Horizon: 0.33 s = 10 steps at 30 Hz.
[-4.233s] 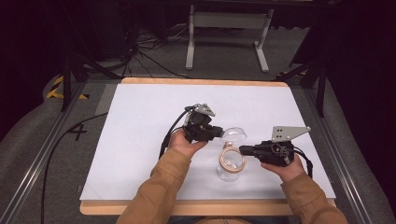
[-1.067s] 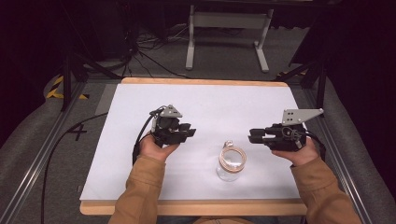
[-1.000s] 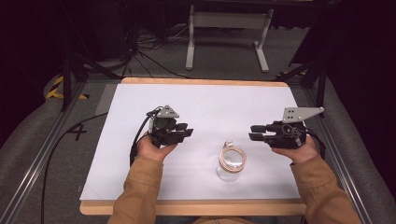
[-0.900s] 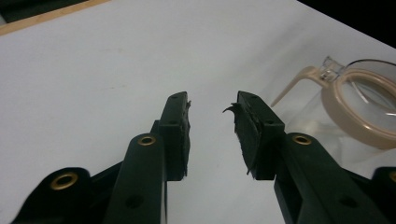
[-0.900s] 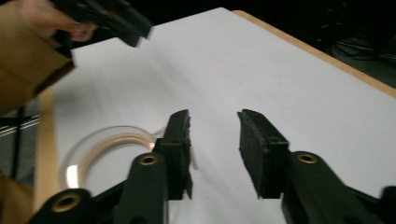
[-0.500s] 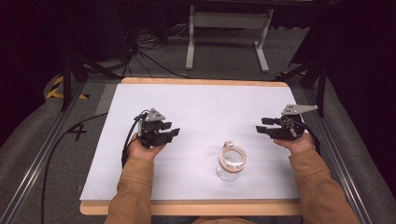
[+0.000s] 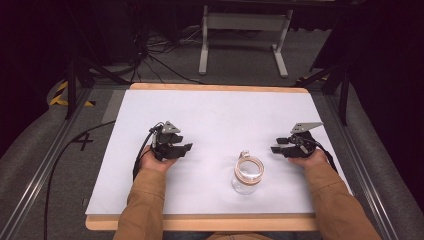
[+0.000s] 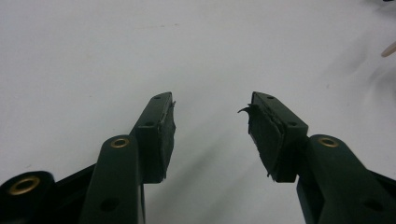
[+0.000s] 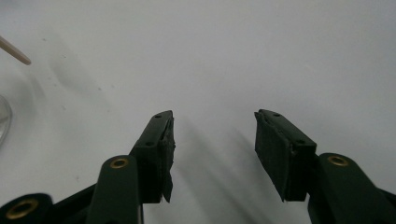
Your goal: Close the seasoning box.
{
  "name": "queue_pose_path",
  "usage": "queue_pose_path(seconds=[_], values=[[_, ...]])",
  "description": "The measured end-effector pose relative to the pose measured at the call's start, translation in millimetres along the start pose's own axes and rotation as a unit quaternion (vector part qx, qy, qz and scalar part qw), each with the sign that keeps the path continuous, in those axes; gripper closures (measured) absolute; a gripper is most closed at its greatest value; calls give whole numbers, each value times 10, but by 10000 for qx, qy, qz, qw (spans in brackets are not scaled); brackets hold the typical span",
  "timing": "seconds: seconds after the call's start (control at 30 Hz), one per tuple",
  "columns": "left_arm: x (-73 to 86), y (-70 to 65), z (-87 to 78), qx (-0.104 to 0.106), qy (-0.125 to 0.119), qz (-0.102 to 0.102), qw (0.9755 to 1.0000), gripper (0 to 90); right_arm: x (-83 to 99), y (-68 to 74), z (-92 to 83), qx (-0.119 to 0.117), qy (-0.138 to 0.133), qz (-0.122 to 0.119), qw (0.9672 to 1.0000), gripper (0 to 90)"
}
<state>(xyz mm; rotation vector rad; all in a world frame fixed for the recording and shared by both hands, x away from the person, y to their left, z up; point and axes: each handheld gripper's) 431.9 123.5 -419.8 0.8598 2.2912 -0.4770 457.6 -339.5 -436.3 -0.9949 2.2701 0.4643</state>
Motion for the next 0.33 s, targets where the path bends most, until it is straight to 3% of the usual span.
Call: queue_pose_path(seconds=[0.33], values=[[6,3,15,84,-14,-26,10000,482,-6,13,9,28,-43,-17,10000,443]])
Point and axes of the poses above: each handheld gripper's, and its own axes: z roughly forward along the jaws, x roughly out of its underside, y roughly to its left, and after that the axes turned 6 degrees about y, right-handed
